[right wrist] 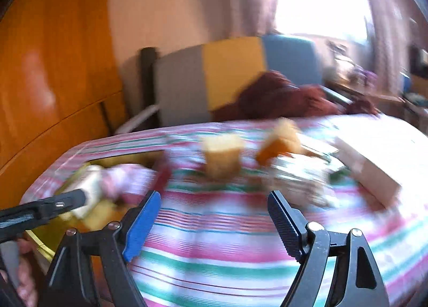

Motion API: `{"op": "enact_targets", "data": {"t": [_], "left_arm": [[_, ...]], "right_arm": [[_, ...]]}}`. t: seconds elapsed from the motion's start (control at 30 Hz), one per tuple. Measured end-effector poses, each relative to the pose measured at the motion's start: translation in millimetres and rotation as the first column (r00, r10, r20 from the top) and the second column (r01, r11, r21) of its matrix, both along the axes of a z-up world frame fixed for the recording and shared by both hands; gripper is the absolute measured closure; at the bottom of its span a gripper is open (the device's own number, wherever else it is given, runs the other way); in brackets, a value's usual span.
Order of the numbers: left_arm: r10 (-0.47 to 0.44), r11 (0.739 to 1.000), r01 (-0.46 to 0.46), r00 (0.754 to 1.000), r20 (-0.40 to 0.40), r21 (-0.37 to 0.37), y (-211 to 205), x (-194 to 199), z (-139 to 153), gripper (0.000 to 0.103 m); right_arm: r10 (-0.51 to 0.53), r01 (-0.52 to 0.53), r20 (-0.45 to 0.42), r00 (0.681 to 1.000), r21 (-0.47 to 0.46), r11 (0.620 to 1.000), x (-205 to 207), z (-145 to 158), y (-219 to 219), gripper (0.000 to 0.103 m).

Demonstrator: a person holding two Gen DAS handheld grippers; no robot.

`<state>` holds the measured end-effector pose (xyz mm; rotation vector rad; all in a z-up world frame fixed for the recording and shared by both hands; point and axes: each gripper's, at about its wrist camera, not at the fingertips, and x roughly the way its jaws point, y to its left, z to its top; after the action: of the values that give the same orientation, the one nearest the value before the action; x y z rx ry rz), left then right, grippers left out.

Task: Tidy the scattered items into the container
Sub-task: 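Move both tools back toward the snack bag and another white box, then grasp the white-orange snack bag with the left gripper while the right gripper grasps the white box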

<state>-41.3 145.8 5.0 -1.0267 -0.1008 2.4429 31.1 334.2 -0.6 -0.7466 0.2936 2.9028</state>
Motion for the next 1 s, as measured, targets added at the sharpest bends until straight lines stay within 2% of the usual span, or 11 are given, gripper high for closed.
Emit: {"op": "enact_targets", "data": {"t": [0.1, 0.2, 0.3, 0.4, 0.5, 0.6, 0.73, 0.87, 1.0], "left_arm": [[-0.071, 0.997, 0.071, 0.997, -0.003, 0.006, 34.9, 3.3, 1.8, 0.045], [-0.143, 0.990, 0.143, 0.990, -0.008, -0.004, 74.9, 0.0, -0.3, 0.045], [-0.207, 0.978, 0.207, 0.978, 0.024, -0.004, 112.4, -8.6, -9.4, 0.045], [-0.232, 0.973, 0.232, 0.971, 0.056, 0.005, 134.3, -12.8, -18.5, 0.045], [-0.266, 0.963, 0.268, 0.962, 0.068, -0.019, 157.8, -16.4, -26.6, 0.044], [-0.300, 0.948, 0.305, 0.952, 0.069, -0.089, 180.9, -16.9, -32.1, 0.044], [-0.328, 0.937, 0.336, 0.940, 0.094, -0.090, 196.9, -19.3, -35.9, 0.044], [-0.334, 0.934, 0.344, 0.936, 0.107, -0.093, 206.2, -21.7, -38.7, 0.044], [-0.325, 0.933, 0.339, 0.938, 0.122, -0.119, 215.3, -25.5, -42.2, 0.044]], "right_arm": [[-0.124, 0.124, 0.026, 0.992, -0.016, 0.992, 15.9, -15.1, 47.6, 0.020], [-0.239, 0.239, 0.057, 0.969, -0.009, 0.971, 28.8, -27.7, 92.5, 0.020], [-0.314, 0.315, 0.056, 0.948, 0.002, 0.949, 37.0, -32.3, 125.3, 0.017], [-0.361, 0.361, 0.058, 0.931, 0.012, 0.932, 44.1, -34.9, 153.7, 0.016], [-0.383, 0.381, 0.067, 0.921, 0.040, 0.924, 47.9, -36.6, 172.9, 0.014], [-0.390, 0.385, 0.084, 0.917, 0.075, 0.920, 45.6, -39.2, 183.0, 0.011], [-0.408, 0.397, 0.119, 0.905, 0.108, 0.912, 37.0, -41.9, 207.1, 0.007], [-0.373, 0.367, 0.160, 0.914, 0.067, 0.928, 19.1, -43.3, 235.2, 0.007], [-0.301, 0.312, 0.205, 0.931, -0.020, 0.950, 4.6, -46.6, 255.7, 0.009]]}}
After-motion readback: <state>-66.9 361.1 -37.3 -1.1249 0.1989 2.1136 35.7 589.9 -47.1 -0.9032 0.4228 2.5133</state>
